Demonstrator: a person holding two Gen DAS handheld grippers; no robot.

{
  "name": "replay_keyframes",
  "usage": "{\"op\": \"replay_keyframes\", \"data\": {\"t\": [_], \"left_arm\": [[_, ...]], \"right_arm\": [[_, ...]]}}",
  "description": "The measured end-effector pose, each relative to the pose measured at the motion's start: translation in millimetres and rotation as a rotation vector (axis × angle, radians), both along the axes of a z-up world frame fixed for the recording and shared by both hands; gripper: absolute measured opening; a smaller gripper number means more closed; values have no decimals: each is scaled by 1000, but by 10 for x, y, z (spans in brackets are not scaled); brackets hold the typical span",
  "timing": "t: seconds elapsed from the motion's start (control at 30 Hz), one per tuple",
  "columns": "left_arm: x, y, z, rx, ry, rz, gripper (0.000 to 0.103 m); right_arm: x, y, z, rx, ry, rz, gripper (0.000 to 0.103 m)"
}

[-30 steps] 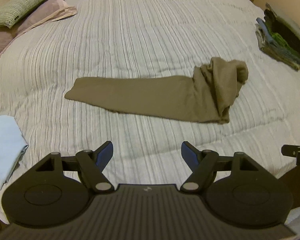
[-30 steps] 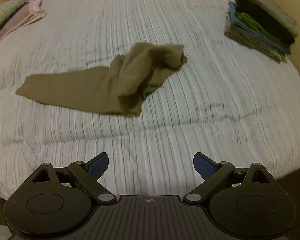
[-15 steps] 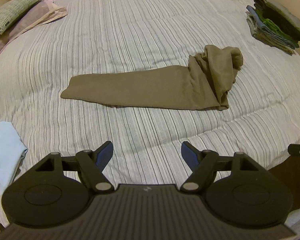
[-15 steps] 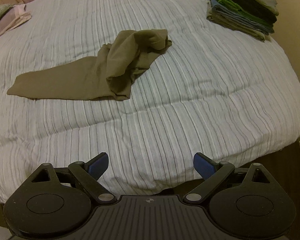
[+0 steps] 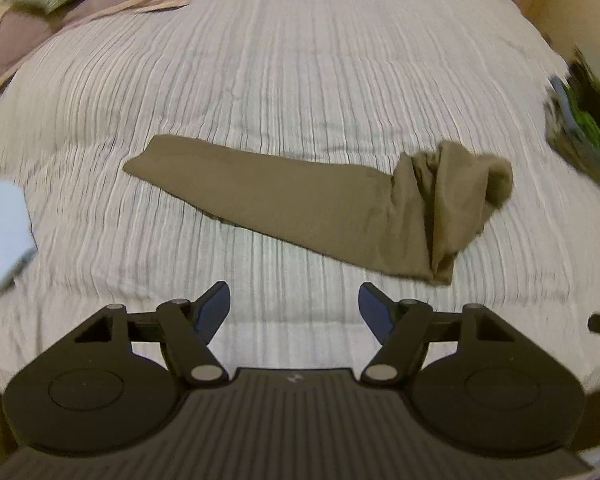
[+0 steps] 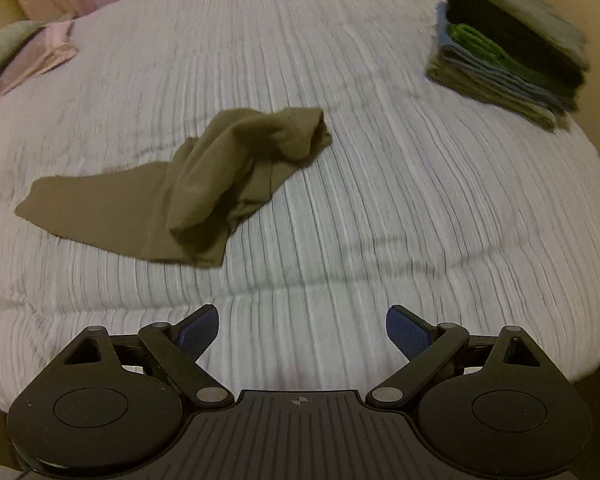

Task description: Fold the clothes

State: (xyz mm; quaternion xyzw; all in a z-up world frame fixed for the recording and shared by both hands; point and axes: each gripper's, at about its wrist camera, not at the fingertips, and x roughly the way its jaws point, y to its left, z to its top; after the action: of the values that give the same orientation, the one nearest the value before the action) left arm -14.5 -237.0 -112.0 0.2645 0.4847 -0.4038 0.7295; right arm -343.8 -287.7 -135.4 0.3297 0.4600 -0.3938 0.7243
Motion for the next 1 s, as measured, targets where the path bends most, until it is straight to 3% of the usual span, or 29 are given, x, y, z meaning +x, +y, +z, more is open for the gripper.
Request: {"op": "replay_keyframes", "data": {"t": [0.07, 0.1, 0.17, 0.27, 0.3, 0.33, 0.47, 0.57, 0.73, 0.87, 1.0], "left_arm": [[-47, -40, -52, -16, 13, 57, 66], [-62, -48, -85, -22, 20, 88, 65], [-80, -45, -163, -35, 39, 151, 63], [-70, 14, -308, -46, 67, 227, 62], [-59, 43, -363, -48, 76, 250, 61], [-37, 73, -423, -44, 84, 274, 60], [100, 205, -674, -48, 124, 357, 58], [240, 259, -887, -47, 138, 395, 58], [518, 234, -1243, -70, 186, 442, 55], [739, 149, -1453, -104, 221, 487, 50], [952, 74, -1619, -131, 243, 513, 45]], "right_arm": [[-84, -186, -68, 12, -50, -1, 88], [-137, -296, -122, 38, -92, -15, 73], [-262, -523, -269, 129, -196, -86, 68], [-412, -824, -601, 312, -411, -240, 65], [-442, -897, -723, 368, -485, -298, 53], [-473, -970, -845, 424, -559, -356, 49], [-421, -1095, -1392, 611, -789, -596, 48], [-248, -1159, -1723, 642, -859, -690, 48], [-18, -1176, -2139, 627, -873, -793, 47], [55, -1176, -2314, 591, -861, -835, 30], [65, -1181, -2352, 569, -852, -851, 29]]}}
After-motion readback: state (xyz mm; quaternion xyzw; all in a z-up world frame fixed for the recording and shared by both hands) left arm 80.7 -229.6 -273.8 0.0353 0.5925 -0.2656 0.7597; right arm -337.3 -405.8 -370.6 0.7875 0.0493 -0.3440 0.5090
